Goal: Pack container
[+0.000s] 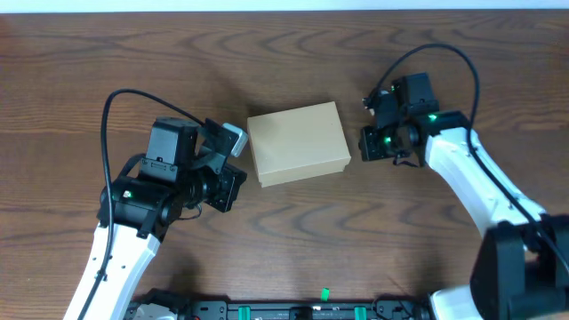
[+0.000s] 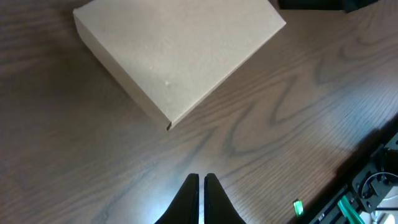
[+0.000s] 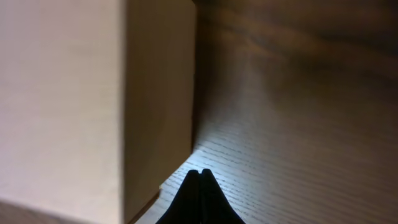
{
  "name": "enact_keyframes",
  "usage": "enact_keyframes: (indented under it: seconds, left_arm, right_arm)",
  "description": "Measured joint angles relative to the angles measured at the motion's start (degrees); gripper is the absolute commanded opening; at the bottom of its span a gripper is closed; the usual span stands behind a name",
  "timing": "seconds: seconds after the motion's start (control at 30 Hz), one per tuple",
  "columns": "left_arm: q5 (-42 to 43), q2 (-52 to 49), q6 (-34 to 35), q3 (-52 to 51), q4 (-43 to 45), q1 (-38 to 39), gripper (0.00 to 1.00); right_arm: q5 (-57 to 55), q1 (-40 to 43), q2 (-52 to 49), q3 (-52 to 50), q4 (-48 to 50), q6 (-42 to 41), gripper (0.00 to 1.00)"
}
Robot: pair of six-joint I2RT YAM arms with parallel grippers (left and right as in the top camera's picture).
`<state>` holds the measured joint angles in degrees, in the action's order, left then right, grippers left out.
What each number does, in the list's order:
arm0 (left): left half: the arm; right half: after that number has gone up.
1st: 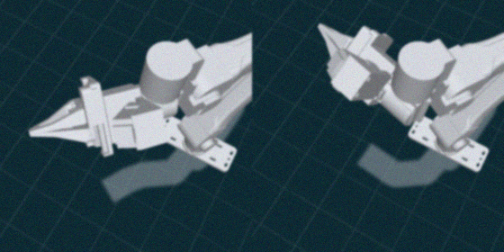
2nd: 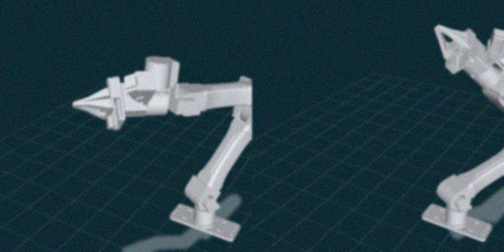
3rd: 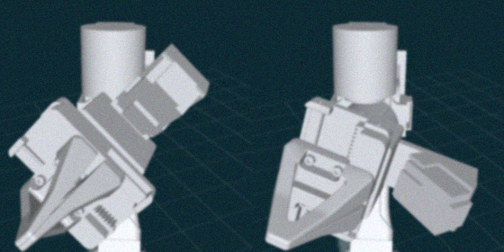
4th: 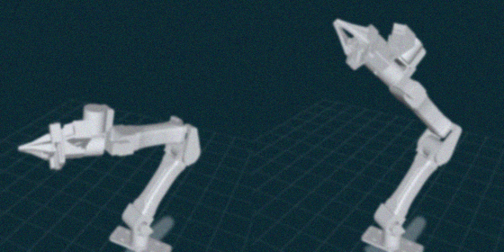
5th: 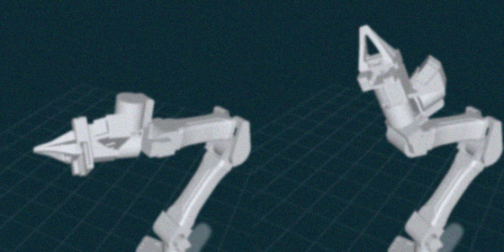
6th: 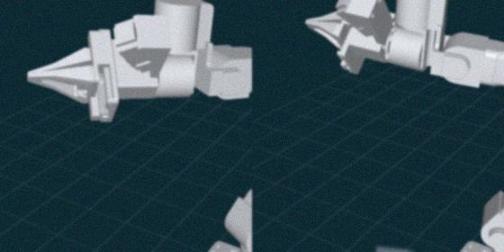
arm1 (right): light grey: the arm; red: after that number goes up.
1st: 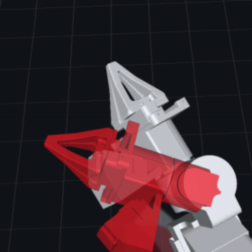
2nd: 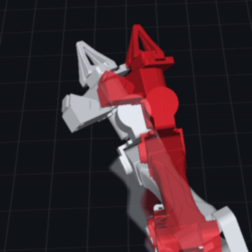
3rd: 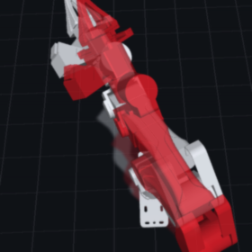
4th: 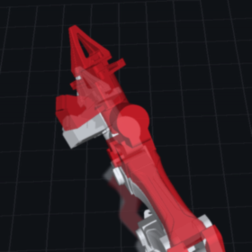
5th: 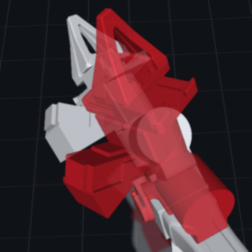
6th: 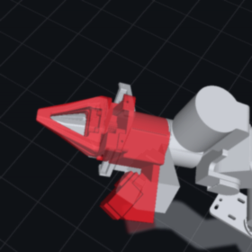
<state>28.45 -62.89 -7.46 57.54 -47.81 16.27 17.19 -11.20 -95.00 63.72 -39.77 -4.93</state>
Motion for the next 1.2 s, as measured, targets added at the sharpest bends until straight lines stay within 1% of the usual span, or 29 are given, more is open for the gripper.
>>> enact_keyframes:
  seconds: [0.13, 0.37, 0.77, 0.9, 1.03, 1.07, 1.1, 1.13, 1.17, 1.2]
  left_arm:
    - [0.0, 0.0, 0.0, 0.0, -0.9, 0.0, 0.06]
    - [-0.2, 0.0, 0.0, 0.0, -1.2, 0.0, 0.06]
    - [-0.5, 0.0, 0.0, 0.0, -1.3, -0.1, 0.06]
    - [-0.9, 1.4, 0.0, 0.0, -1.6, -1.2, 0.06]
    - [-1.5, 7.1, 0.0, 0.0, -2.7, -3.6, 0.06]
    - [-1.6, 9.2, 0.0, 0.0, -3.6, -4.3, 0.06]
    - [-1.7, 11.3, 0.0, 0.0, -4.8, -4.9, 0.08]
    - [-1.7, 12.7, 0.0, 0.0, -5.8, -5.1, 0.15]
    - [-1.7, 13.9, 0.1, 0.0, -6.8, -5.2, 0.24]
    - [-1.8, 14.8, 0.0, 0.0, -7.5, -5.3, 0.33]
  right_arm:
    - [1.3, -1.7, -1.7, -0.1, 1.3, -1.6, 0.01]
    - [2.5, -5.8, -1.9, -0.1, 2.3, -2.3, 0.01]
    - [2.8, -6.7, -1.9, -0.1, 2.3, -2.6, 0.01]
    - [2.2, -6.6, -1.6, 0.1, -0.1, -2.6, 0.01]
    - [-0.2, -6.3, 3.0, 1.0, -3.9, -2.7, 0.01]
    - [-0.6, -6.2, 6.2, 1.3, -4.2, -2.7, 0.01]
    - [-1.0, -6.1, 10.1, 1.8, -4.6, -2.7, 0.01]
    - [-1.2, -6.1, 13.7, 2.3, -5.1, -2.7, 0.06]
    - [-1.4, -6.0, 16.6, 2.7, -5.7, -2.7, 0.2]
    - [-1.4, -6.0, 19.2, 2.8, -6.1, -3.0, 0.42]
